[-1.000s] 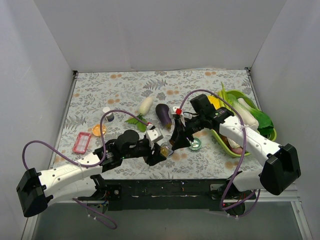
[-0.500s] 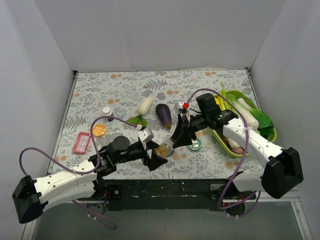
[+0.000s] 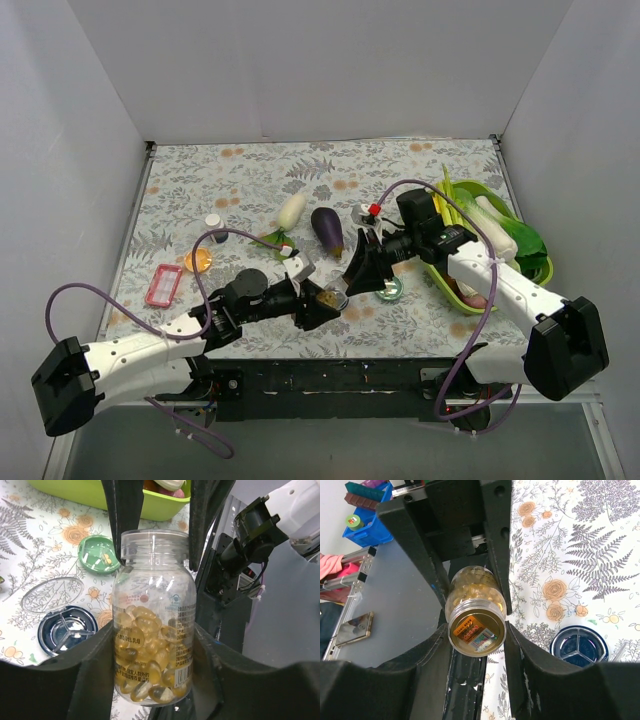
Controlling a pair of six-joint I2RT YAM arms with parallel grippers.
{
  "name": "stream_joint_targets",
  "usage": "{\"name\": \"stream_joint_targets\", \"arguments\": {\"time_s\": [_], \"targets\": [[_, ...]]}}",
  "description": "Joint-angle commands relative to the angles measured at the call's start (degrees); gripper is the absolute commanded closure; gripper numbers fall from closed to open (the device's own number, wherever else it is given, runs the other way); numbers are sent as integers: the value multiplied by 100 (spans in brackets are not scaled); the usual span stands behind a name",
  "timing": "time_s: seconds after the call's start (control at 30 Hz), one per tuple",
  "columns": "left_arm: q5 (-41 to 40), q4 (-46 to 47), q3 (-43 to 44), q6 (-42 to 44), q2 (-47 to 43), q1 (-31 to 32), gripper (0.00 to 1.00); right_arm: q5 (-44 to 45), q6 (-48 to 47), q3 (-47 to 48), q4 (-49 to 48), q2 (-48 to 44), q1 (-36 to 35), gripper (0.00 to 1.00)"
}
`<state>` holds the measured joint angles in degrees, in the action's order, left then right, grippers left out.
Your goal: Sort the pills into containers
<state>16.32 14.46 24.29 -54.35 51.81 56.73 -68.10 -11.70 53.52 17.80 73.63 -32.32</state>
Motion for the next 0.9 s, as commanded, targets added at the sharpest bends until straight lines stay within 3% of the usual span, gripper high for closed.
{"name": "stream_joint_targets", "arguments": {"time_s": [0.0,0.13,0.17,0.2,0.27,0.3,0.4,0.47,0.5,0.53,0.6,0.63,0.7,0.77,0.83,0.87], "targets": [[179,-214,242,99,136,-4,100,-231,107,-25,-277,-217,15,94],[284,-233,164,283,-179,-4,100,-143,-760,132,362,-226,15,94],[328,-276,146,380,-232,-4,100,-195,-1807,220,643,-182,-11,94],[407,-416,128,477,-294,-13,100,-178,-2592,551,1690,-147,-38,94],[775,-610,111,995,-399,-4,100,5,-4471,905,2889,-77,-186,93],[872,-820,128,1144,-409,-4,100,198,-6099,1158,3652,-85,-266,92],[1006,-1163,198,1532,-391,-4,100,929,-6441,1047,3047,-524,-644,89],[927,-1217,199,1585,-391,-4,100,1017,-6170,1389,3125,-323,-759,89],[891,-1148,190,1550,-409,-13,100,1087,-5733,1329,2811,-331,-750,82],[830,-1086,146,1524,-417,-4,100,1149,-4946,1102,2268,-366,-750,73],[532,-1042,120,1462,-435,-4,100,1071,-4387,1038,2114,-393,-750,48],[417,-1059,119,1479,-444,-13,100,1001,-3366,1021,1939,-393,-689,29],[-221,-1155,119,1549,-435,-4,100,807,-2342,959,1360,-375,-549,15],[-576,-1209,93,1646,-452,-4,100,659,-581,889,694,-270,-189,12],[-814,-1060,41,1760,-479,-4,100,264,183,749,261,-243,214,10],[-866,-990,40,1796,-479,-4,100,340,1230,661,-402,-287,252,9]]}}
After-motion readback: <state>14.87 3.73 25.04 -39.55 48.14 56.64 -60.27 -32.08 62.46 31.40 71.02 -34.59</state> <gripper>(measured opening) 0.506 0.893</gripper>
